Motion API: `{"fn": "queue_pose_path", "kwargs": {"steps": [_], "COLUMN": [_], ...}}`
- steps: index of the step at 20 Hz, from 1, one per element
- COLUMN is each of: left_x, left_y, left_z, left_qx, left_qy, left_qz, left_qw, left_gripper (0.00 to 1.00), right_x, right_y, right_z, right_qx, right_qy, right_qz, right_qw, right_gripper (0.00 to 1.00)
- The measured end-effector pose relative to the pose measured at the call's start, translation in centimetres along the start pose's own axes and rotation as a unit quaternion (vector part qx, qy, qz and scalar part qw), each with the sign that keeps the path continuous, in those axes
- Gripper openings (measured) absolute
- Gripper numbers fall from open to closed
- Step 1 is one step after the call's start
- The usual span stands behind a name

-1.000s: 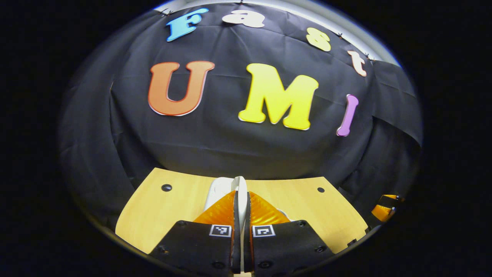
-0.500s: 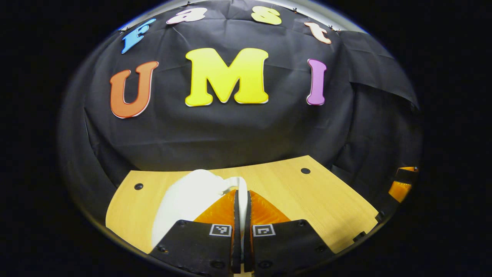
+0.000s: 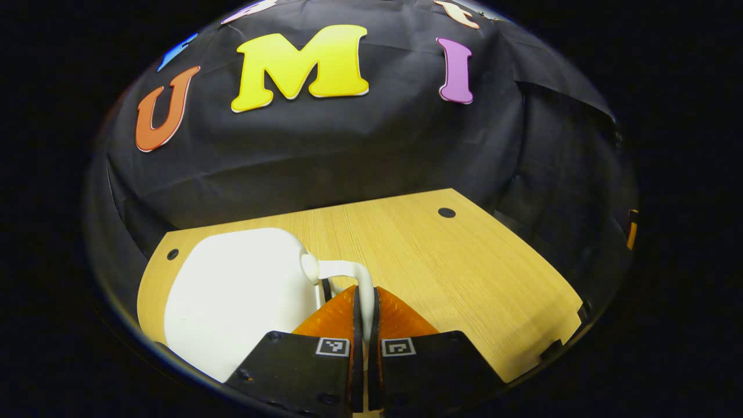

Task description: First open the suitcase, pack the skin care products into it, and then close the suitcase.

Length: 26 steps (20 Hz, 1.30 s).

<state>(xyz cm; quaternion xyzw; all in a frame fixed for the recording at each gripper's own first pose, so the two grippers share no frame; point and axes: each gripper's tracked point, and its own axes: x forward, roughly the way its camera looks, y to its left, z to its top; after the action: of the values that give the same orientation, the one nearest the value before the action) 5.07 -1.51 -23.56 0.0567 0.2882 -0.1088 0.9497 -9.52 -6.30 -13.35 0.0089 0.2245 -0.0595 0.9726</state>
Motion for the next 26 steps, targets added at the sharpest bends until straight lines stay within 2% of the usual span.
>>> {"fn": "queue_pose_path", "kwargs": {"steps": [8,9,12,13,14,15,16,17,18,21,26], "left_x": [2.6,2.9,2.6,2.2,1.7,0.9,0.0,-1.0,-2.1,-6.6,-14.6], "left_y": [-1.8,-2.4,-2.8,-2.7,-2.4,-2.0,-1.7,-1.1,0.2,3.6,7.9], "left_z": [-2.7,-3.1,-3.6,-2.9,-2.4,-1.7,-0.6,0.6,2.0,6.8,14.5], "left_qx": [0.002,-0.007,-0.033,-0.034,-0.029,-0.025,-0.024,-0.02,-0.012,-0.021,-0.065], "left_qy": [0.02,0.025,0.038,0.031,0.028,0.02,0.008,-0.006,-0.025,-0.09,-0.191], "left_qz": [0.011,-0.003,-0.019,-0.013,-0.006,0.001,0.007,0.02,0.042,0.081,0.121], "left_qw": [1.0,1.0,0.999,0.999,0.999,0.999,1.0,1.0,0.999,0.992,0.972], "left_gripper": [0.07,0.09,0.26,0.26,0.5,0.51,0.69,0.77,1.0,0.99,0.99], "right_x": [0.5,0.6,1.1,1.5,1.7,2.0,2.2,2.5,2.7,2.8,1.9], "right_y": [-0.7,-0.7,-0.2,0.1,0.6,1.2,1.9,2.9,3.7,7.7,14.8], "right_z": [-0.5,-0.4,0.3,0.4,0.6,0.9,1.4,2.0,2.7,6.2,14.4], "right_qx": [-0.005,-0.005,-0.005,-0.005,-0.005,-0.005,-0.007,-0.015,-0.024,-0.036,-0.031], "right_qy": [0.017,0.016,0.012,0.012,0.011,0.008,0.004,-0.002,-0.011,-0.051,-0.157], "right_qz": [0.003,0.004,0.012,0.017,0.023,0.031,0.04,0.048,0.056,0.094,0.134], "right_qw": [1.0,1.0,1.0,1.0,1.0,0.999,0.999,0.999,0.998,0.994,0.978], "right_gripper": [0.8,0.8,0.77,0.78,0.79,0.8,0.8,0.8,0.8,0.8,0.8]}}
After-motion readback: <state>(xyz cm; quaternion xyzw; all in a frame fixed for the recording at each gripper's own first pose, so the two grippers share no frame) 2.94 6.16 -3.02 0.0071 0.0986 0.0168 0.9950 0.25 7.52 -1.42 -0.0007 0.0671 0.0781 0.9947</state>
